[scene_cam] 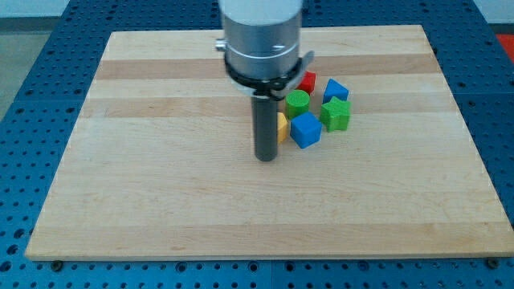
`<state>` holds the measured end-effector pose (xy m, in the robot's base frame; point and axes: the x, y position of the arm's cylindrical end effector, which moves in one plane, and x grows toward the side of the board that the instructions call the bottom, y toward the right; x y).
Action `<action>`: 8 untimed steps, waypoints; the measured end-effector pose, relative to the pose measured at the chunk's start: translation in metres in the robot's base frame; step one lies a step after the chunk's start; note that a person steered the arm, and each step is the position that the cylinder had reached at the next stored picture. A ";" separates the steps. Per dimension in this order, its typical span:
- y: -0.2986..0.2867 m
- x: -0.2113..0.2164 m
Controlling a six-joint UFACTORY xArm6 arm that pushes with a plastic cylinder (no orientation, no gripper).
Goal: Slide the yellow hexagon towards top left
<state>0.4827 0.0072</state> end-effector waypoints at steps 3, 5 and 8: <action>0.031 -0.026; -0.004 -0.028; -0.061 -0.061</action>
<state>0.4217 -0.0542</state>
